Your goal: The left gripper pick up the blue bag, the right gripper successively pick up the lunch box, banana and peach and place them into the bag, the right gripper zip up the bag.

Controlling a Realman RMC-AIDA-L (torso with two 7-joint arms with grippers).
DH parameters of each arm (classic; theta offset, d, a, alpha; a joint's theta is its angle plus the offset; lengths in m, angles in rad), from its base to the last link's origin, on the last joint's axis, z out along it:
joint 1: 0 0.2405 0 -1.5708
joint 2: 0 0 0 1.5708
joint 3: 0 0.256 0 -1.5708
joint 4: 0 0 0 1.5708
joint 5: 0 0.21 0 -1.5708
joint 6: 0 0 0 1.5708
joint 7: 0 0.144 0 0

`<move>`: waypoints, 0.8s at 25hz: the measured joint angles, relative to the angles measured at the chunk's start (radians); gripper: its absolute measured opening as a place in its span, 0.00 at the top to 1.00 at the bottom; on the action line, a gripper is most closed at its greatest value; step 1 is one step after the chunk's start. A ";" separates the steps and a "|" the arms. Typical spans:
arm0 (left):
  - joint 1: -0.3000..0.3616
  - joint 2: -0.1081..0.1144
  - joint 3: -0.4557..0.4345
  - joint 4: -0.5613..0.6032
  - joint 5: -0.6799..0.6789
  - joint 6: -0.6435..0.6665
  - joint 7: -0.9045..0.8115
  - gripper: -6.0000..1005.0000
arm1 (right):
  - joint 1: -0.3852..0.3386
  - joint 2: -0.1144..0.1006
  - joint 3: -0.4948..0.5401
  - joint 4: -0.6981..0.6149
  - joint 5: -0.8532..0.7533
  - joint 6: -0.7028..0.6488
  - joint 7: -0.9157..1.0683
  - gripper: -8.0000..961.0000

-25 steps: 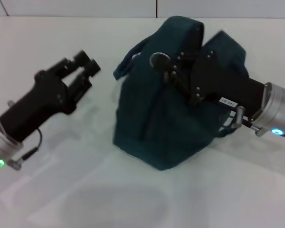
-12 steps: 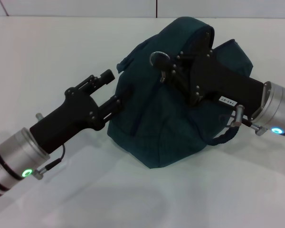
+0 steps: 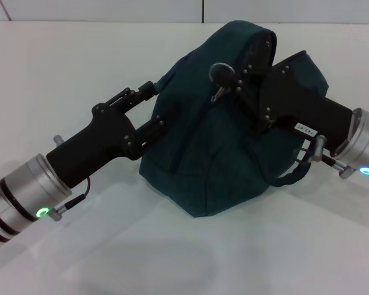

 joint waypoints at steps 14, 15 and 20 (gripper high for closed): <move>-0.010 -0.017 0.000 0.022 0.003 0.002 0.054 0.72 | -0.016 0.000 0.000 0.031 0.028 0.000 0.001 0.98; -0.015 -0.018 0.002 0.023 0.006 0.001 0.057 0.75 | -0.018 0.000 -0.001 0.031 0.028 0.000 0.001 0.98; -0.039 -0.016 0.008 0.018 0.039 -0.001 0.063 0.93 | -0.030 0.000 -0.002 0.032 0.041 -0.015 0.002 0.98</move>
